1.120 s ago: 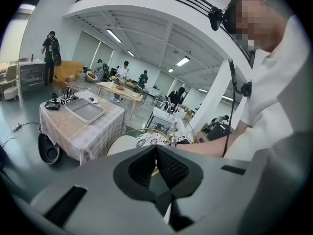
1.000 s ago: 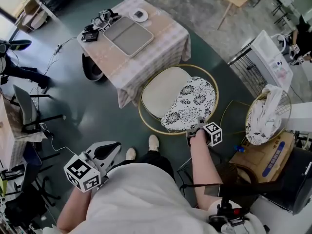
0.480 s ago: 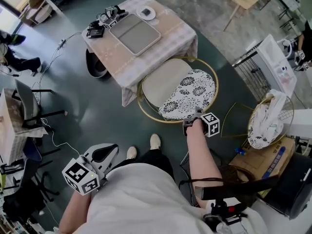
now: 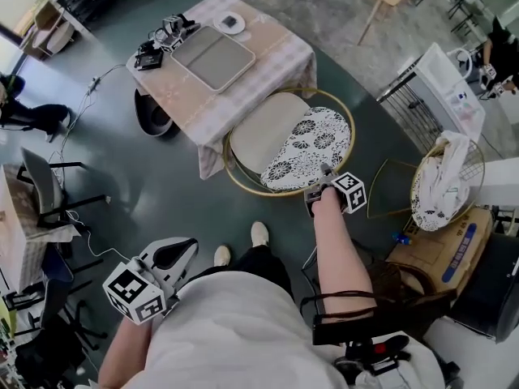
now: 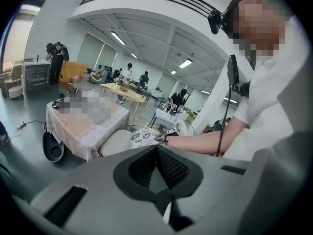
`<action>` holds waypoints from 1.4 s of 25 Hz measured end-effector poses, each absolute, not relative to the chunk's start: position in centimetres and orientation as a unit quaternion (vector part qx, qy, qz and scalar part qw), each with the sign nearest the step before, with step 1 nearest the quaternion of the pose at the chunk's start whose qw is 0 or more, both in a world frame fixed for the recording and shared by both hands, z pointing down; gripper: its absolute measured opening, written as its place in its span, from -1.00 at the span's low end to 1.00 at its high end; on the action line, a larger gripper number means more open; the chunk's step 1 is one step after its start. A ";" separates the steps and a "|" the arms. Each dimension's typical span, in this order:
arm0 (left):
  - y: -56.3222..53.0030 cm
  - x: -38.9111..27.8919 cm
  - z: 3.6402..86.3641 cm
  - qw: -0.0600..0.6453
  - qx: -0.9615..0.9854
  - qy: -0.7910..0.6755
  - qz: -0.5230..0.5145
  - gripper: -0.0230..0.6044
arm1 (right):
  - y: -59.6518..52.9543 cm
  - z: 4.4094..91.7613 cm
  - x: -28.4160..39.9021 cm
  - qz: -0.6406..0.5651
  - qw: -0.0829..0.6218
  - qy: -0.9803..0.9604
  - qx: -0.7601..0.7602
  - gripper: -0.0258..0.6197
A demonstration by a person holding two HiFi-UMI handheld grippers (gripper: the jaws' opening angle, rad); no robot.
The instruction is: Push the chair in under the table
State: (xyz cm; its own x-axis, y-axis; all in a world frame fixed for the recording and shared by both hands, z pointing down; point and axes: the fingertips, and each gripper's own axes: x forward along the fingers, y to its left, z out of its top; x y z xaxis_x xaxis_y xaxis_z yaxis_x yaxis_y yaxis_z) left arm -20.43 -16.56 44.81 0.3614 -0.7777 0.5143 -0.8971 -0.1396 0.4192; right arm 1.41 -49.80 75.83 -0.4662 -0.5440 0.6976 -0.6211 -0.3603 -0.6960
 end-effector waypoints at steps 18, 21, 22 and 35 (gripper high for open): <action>-10.3 -19.3 41.3 0.255 0.867 -0.422 0.076 -0.89 | -27.9 58.9 5.2 0.404 0.180 -0.790 0.424 -0.86; -8.2 -18.8 41.7 0.247 0.883 -0.391 0.080 -0.89 | -22.2 56.0 3.5 0.343 0.213 -0.826 0.393 -0.87; -7.5 -18.7 41.9 0.247 0.887 -0.381 0.081 -0.89 | -20.4 55.1 2.9 0.323 0.221 -0.835 0.387 -0.87; -2.6 -14.2 42.2 0.240 0.919 -0.300 0.090 -0.89 | -4.9 46.4 -1.3 0.187 0.224 -0.895 0.338 -0.88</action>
State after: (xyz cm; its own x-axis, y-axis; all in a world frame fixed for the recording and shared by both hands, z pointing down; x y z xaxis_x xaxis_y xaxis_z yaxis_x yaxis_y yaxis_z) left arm -14.25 -2.55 42.24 0.8043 -0.5072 0.3095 -0.5938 -0.7054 0.3871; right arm -1.30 -4.87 46.42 -0.6711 -0.5209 0.5275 -0.6886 0.7017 -0.1832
